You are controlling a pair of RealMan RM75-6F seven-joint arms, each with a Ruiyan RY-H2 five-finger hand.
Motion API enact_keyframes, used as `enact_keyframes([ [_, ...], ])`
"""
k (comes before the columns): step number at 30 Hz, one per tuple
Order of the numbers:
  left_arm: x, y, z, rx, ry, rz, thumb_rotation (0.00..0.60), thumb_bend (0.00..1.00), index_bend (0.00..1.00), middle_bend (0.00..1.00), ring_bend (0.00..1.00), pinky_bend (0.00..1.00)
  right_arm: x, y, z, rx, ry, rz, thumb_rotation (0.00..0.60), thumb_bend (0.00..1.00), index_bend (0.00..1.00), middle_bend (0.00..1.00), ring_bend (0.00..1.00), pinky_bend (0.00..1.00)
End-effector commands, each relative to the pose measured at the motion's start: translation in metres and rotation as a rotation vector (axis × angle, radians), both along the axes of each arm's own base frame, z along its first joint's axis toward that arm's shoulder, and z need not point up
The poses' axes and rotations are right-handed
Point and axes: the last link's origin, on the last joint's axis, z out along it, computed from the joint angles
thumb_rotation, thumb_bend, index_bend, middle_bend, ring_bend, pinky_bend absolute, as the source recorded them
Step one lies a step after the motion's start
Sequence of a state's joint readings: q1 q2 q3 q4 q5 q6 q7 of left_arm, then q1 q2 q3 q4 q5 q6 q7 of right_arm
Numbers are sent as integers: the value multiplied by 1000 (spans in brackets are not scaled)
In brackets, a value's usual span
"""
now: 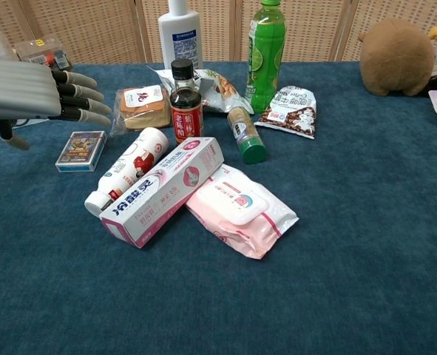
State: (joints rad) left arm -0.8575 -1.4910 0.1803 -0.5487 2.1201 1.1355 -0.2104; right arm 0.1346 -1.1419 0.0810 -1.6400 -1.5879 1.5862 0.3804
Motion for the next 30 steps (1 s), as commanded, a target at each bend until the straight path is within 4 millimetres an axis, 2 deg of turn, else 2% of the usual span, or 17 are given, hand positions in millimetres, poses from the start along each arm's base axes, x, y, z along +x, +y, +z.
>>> enact_keyframes([
  [1, 4, 2, -11, -15, 7, -6, 600, 0, 0, 0, 0, 0, 0, -1, 1, -4, -7, -1, 600, 0, 0, 0, 0, 139],
  [17, 13, 0, -41, -51, 50, -76, 600, 0, 19, 0, 0, 0, 0, -2, 7, -18, -31, 8, 600, 0, 0, 0, 0, 139],
  [18, 14, -1, -43, -57, 49, -90, 600, 0, 75, 0, 0, 1, 0, -2, 8, -20, -31, 8, 600, 0, 0, 0, 0, 139],
  [20, 16, -3, -44, -64, 48, -110, 600, 0, 287, 13, 10, 42, 0, -2, 8, -22, -32, 10, 600, 0, 0, 0, 0, 139],
  [21, 16, -4, -46, -69, 44, -117, 600, 0, 355, 50, 39, 67, 0, -1, 9, -24, -35, 11, 600, 0, 0, 0, 0, 139],
  [25, 17, -7, -49, -80, 36, -137, 600, 0, 564, 358, 299, 254, 0, 0, 9, -24, -35, 13, 600, 0, 0, 0, 0, 140],
  [29, 14, -10, -51, -83, 33, -140, 600, 0, 731, 552, 484, 458, 1, 0, 8, -21, -33, 13, 600, 0, 0, 0, 0, 139],
  [30, 13, -11, -51, -84, 34, -140, 600, 0, 752, 575, 507, 482, 1, 0, 8, -20, -32, 13, 600, 0, 0, 0, 0, 139],
])
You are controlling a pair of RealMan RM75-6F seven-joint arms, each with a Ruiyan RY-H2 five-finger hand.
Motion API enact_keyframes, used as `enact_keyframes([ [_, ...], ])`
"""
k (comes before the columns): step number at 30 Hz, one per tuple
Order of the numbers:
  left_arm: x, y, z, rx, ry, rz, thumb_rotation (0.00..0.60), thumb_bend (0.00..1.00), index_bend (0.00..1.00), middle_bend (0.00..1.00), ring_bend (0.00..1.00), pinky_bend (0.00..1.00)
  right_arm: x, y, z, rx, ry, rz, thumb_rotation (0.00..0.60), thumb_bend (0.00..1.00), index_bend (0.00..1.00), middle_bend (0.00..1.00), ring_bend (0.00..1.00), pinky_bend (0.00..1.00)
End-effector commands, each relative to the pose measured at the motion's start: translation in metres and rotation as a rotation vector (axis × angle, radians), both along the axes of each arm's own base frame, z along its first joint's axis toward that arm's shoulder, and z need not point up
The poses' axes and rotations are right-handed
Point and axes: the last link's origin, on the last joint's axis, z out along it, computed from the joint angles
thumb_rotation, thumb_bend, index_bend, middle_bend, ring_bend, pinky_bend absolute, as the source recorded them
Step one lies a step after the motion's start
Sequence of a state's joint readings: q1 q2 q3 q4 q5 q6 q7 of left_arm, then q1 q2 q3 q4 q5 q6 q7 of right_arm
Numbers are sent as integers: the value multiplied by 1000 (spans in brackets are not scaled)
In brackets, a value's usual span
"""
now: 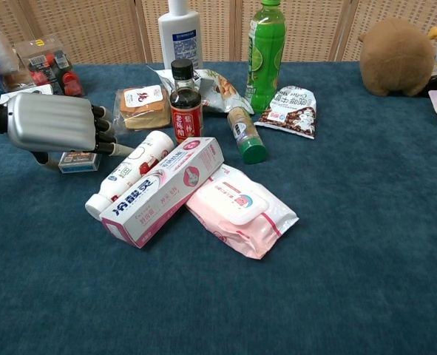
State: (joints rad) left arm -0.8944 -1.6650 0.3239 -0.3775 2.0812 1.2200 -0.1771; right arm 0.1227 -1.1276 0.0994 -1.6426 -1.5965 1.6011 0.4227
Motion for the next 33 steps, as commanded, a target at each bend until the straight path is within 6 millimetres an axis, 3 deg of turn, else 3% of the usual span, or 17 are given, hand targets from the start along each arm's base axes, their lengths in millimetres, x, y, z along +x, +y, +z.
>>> enact_keyframes([
  [1, -2, -2, -1, -1, -2, 4, 600, 0, 777, 601, 534, 510, 0, 0, 0, 1, 0, 0, 600, 0, 0, 0, 0, 139],
  [11, 1, -2, 16, 15, -67, -15, 600, 0, 805, 630, 605, 556, 2, 0, -2, 10, -4, 2, 600, 0, 0, 0, 0, 139],
  [21, 16, 2, 66, 69, -139, -90, 600, 0, 804, 629, 605, 555, 10, 3, -6, 20, -10, 30, 600, 0, 0, 0, 0, 140],
  [33, 43, -16, 130, 159, -179, -160, 600, 0, 794, 625, 604, 551, 22, 12, -3, 26, -40, 75, 600, 0, 0, 0, 0, 140],
])
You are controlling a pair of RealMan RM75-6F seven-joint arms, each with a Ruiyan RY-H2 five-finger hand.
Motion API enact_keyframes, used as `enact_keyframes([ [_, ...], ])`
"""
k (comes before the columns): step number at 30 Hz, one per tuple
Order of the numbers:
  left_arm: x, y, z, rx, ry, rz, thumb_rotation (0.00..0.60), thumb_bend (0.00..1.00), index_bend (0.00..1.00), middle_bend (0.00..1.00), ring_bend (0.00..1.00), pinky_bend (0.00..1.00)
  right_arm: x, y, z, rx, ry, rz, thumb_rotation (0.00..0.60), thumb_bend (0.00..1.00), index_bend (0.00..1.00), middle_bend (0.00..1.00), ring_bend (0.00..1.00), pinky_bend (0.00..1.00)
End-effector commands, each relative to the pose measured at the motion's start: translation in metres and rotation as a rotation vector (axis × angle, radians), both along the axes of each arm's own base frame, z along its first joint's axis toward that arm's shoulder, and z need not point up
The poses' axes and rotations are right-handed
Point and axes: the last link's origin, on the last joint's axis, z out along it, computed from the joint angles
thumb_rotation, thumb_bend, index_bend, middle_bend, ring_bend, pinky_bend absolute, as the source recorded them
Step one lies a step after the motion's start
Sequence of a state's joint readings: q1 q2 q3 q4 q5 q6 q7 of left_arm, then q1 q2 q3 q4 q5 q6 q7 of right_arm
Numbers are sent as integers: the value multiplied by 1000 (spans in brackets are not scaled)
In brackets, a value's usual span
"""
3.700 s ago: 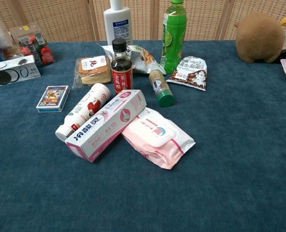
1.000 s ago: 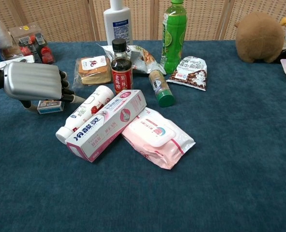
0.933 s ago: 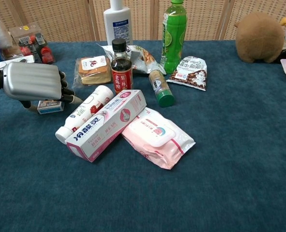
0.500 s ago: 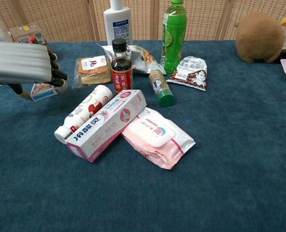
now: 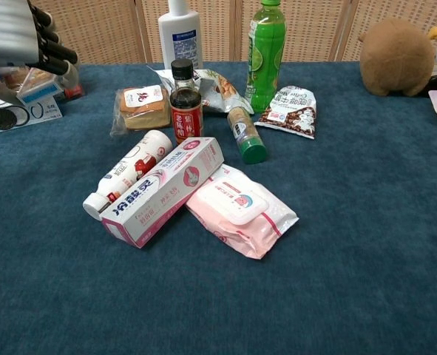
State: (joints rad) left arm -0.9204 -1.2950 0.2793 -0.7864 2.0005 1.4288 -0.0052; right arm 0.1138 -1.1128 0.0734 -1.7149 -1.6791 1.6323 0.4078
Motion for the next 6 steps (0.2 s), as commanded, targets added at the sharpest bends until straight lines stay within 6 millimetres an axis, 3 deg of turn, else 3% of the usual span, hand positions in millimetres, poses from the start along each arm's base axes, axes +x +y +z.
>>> enact_keyframes([
  [1, 13, -5, 24, 59, 3, -26, 600, 0, 794, 624, 604, 551, 1, 1, 1, -2, -8, 4, 600, 0, 0, 0, 0, 140],
  [6, 21, -12, 34, 89, 11, -28, 600, 0, 793, 621, 605, 551, 2, 3, 3, 0, -17, 11, 600, 0, 0, 0, 0, 139],
])
